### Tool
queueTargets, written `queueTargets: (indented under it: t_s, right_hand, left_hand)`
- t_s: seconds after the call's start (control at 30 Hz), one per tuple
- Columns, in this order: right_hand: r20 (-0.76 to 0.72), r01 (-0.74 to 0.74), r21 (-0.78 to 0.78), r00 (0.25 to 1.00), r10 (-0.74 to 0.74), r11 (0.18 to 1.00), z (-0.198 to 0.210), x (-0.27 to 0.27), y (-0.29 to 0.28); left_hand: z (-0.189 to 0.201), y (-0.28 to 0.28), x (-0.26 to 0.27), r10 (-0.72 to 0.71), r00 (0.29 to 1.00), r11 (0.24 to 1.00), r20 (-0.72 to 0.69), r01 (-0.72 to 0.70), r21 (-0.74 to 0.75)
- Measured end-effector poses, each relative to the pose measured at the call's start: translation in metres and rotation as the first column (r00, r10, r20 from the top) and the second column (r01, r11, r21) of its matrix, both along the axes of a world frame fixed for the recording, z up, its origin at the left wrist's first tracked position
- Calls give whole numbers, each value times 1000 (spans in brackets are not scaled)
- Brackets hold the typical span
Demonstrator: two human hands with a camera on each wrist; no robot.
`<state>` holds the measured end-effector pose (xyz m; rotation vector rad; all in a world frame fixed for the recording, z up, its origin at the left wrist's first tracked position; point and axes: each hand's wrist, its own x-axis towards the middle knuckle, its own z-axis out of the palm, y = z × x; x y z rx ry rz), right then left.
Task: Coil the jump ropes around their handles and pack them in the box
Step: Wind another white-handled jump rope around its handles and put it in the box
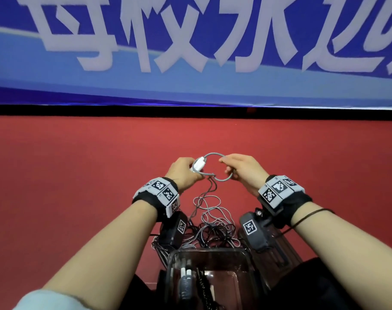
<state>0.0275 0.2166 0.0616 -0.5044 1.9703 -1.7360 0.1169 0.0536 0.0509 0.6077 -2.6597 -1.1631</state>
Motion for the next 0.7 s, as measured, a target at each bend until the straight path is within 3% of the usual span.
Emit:
queueTargets:
  t_s: [0.07, 0.17, 0.3, 0.53, 0.7]
  right_hand:
    - [172, 35, -146, 985, -10, 989, 4, 8, -5]
    - [200, 50, -195, 980, -10, 980, 9, 14, -9]
    - [144, 59, -120, 989, -41, 991, 13, 15, -5]
    - [131, -55, -40, 990, 60, 998, 5, 20, 1]
    - [97, -250, 51, 965, 245, 967, -4, 32, -4]
  left_hand:
    - [1, 5, 0, -48, 998, 995, -32, 50, 90]
    - [10, 13, 4, -74, 992, 975, -105, 94, 201]
    - [20, 17, 10, -51, 980, 963, -194, 100, 252]
    - [25, 25, 22, 169, 935, 885, -313, -4, 466]
    - [35, 35, 25, 59, 955, 923, -290, 59, 381]
